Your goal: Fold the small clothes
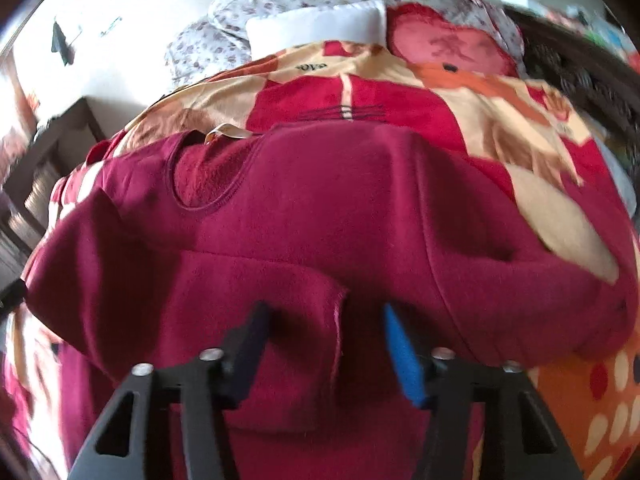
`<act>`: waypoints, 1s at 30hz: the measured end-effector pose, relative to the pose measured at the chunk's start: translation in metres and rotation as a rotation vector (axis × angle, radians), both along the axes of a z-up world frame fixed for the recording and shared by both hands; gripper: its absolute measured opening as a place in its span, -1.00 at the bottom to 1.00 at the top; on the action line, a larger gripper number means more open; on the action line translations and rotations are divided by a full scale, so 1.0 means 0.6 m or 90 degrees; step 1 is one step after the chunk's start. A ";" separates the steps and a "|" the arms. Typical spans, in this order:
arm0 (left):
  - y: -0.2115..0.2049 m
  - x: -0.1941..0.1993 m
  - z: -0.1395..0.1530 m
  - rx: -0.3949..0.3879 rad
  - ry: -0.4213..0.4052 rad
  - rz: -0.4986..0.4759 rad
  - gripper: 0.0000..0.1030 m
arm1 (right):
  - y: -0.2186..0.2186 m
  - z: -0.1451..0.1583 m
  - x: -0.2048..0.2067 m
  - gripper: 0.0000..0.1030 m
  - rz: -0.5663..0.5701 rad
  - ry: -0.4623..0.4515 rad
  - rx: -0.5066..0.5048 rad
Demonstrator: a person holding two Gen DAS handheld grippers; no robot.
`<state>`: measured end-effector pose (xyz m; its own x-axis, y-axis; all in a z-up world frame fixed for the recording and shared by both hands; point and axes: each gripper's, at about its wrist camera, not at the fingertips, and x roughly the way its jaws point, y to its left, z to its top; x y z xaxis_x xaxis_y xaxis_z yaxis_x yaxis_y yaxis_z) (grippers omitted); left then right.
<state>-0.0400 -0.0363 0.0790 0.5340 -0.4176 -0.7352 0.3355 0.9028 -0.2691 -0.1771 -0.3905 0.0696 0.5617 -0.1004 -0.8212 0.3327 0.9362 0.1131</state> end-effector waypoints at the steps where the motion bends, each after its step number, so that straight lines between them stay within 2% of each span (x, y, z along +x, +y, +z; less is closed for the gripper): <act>1: 0.001 0.000 -0.002 0.002 0.000 0.003 0.20 | 0.004 0.007 0.001 -0.57 0.019 -0.011 0.001; 2: 0.000 0.000 -0.002 0.003 -0.001 0.004 0.20 | 0.006 0.012 0.002 -0.88 0.025 -0.010 -0.002; 3: 0.001 -0.001 -0.003 0.004 -0.002 0.004 0.20 | 0.007 0.021 0.001 -0.90 0.032 -0.015 -0.004; 5: 0.000 -0.001 -0.002 0.004 -0.004 0.002 0.20 | 0.005 0.060 -0.009 -0.90 0.034 -0.060 -0.027; 8: -0.004 -0.004 -0.004 0.004 -0.009 0.003 0.20 | -0.002 0.114 -0.022 -0.90 0.011 -0.107 -0.107; 10: -0.012 -0.008 -0.012 0.008 -0.002 -0.003 0.20 | -0.019 0.126 -0.021 -0.90 -0.011 -0.110 -0.122; 12: -0.024 -0.007 -0.024 0.027 0.008 -0.011 0.20 | -0.044 0.113 -0.013 -0.90 -0.043 -0.093 -0.111; 14: -0.035 -0.008 -0.035 0.051 0.016 -0.013 0.20 | -0.069 0.077 0.005 -0.90 -0.069 -0.051 -0.105; 17: -0.040 -0.001 -0.036 0.052 0.004 -0.004 0.20 | -0.090 0.041 0.016 -0.90 -0.075 -0.020 -0.066; 22: -0.054 0.038 -0.028 0.041 -0.011 0.015 0.20 | -0.084 0.056 0.007 -0.90 -0.065 -0.035 -0.066; 27: -0.063 0.102 -0.043 0.043 0.002 0.051 0.20 | -0.085 0.052 0.009 -0.90 -0.059 -0.025 -0.049; 30: -0.064 0.140 -0.061 0.043 0.022 0.045 0.18 | -0.085 0.054 0.012 -0.90 -0.057 -0.034 -0.030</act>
